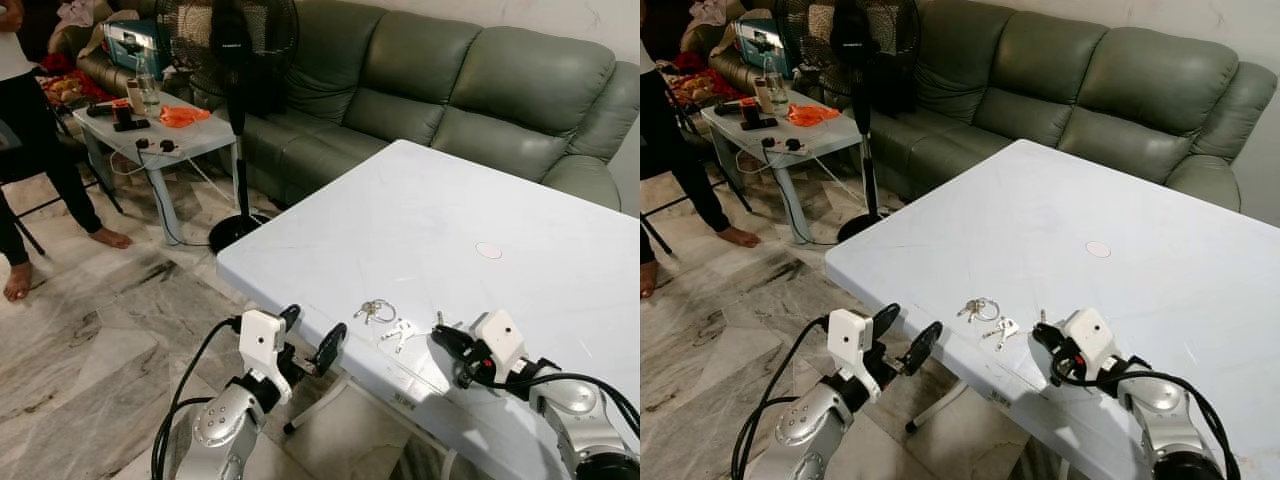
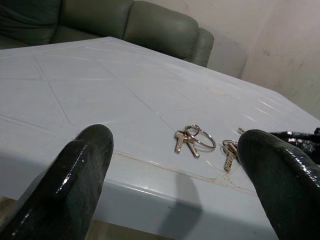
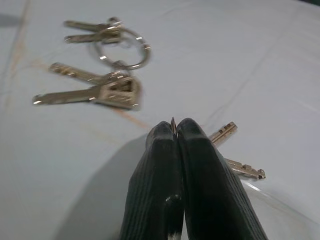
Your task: Hang keys on a hook
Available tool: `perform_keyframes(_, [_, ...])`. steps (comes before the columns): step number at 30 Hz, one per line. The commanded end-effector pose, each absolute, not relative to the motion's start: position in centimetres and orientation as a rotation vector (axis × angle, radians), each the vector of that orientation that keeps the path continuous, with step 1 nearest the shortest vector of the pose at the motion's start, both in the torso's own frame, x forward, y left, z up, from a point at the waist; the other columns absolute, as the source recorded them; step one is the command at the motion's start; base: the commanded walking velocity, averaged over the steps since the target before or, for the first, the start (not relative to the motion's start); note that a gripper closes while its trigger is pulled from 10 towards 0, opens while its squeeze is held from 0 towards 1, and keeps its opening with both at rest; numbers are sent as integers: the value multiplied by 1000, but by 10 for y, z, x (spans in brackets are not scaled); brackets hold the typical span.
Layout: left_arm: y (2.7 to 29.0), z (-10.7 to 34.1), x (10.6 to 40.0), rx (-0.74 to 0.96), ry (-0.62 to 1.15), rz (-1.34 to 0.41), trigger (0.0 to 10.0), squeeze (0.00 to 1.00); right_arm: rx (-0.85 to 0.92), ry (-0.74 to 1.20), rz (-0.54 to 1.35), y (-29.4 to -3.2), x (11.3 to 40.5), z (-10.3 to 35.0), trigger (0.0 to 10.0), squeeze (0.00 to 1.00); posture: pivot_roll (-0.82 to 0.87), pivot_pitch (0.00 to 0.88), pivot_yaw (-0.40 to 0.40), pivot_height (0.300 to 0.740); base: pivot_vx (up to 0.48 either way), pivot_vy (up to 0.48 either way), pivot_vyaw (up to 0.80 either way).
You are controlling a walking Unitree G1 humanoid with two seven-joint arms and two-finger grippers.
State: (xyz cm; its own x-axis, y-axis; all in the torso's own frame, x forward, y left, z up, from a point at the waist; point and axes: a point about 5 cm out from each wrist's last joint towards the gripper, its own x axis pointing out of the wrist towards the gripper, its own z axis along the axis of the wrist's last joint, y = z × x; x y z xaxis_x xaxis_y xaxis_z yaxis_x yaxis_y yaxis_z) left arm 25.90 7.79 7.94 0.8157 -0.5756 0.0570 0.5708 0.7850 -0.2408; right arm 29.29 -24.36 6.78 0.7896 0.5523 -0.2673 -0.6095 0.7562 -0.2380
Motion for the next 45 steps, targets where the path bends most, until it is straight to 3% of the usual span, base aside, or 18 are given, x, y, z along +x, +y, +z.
perform_keyframes(1, [73, 84, 260, -258, 10, -626, 10000, 0, -278, 136, 570, -249, 300, 78, 0, 0, -5, 15, -65, 740, 0, 0, 0])
perform_keyframes(8, [72, 83, 260, -265, 11, -618, 10000, 0, -108, 25, 472, -247, 312, 93, 0, 0, -2, 17, -69, 740, 0, 0, 0])
perform_keyframes(10, [72, 83, 260, -266, 9, -612, 10000, 0, 14, -15, 416, -244, 318, 99, 235, 0, -2, 17, -69, 740, 0, 0, 0])
perform_keyframes(12, [72, 84, 261, -268, 8, -610, 10000, 0, 58, -17, 399, -240, 321, 98, 2980, 0, 0, 13, -72, 740, 0, 0, 0])
perform_keyframes(14, [72, 84, 261, -270, 8, -609, 10000, 0, 139, -21, 375, -239, 322, 99, 3020, 0, 0, 10, -74, 740, 0, 0, 0])
perform_keyframes(15, [71, 84, 261, -270, 7, -609, 10000, 0, 189, -21, 356, -238, 324, 99, 4824, 0, 0, 10, -74, 740, 0, 0, 0])
perform_keyframes(17, [71, 84, 261, -272, 7, -608, 10000, 0, 235, -1, 339, -237, 325, 97, 10000, 0, 0, 10, -74, 740, 0, 0, 0])
perform_keyframes(22, [71, 84, 262, -279, 5, -605, 10000, 0, 223, 41, 316, -233, 325, 92, 10000, 0, 0, 2, -74, 740, 0, 0, 0])
perform_keyframes(24, [71, 85, 262, -281, 5, -605, 10000, 0, 34, 66, 359, -230, 321, 87, 10000, 0, -1, 0, -75, 740, 0, 0, 0])
perform_keyframes(26, [71, 85, 262, -282, 5, -605, 10000, 0, -6, 91, 377, -229, 319, 84, 10000, 0, -1, 0, -75, 740, 0, 0, 0])
perform_keyframes(31, [69, 85, 262, -281, 4, -613, 10000, 0, -344, 144, 508, -224, 305, 71, 10000, 0, -4, 0, -72, 740, 0, 0, 0])
perform_keyframes(41, [70, 85, 262, -281, 4, -614, 10000, 0, -395, 179, 532, -229, 300, 65, 10000, 0, -2, 0, -72, 740, 0, 0, 0])
perform_keyframes(42, [70, 85, 261, -281, 5, -614, 10000, 0, -383, 176, 534, -230, 299, 64, 10000, 388, -2, 0, -72, 740, 0, 0, 0])
perform_keyframes(44, [70, 85, 261, -281, 6, -614, 10000, 0, -380, 176, 531, -230, 299, 64, 10000, 388, -2, 0, -72, 740, 0, 0, 0])
perform_keyframes(45, [70, 85, 261, -282, 5, -613, 10000, 0, -371, 171, 542, -231, 299, 66, 10000, 1000, -1, 1, -72, 740, 0, 0, 0])
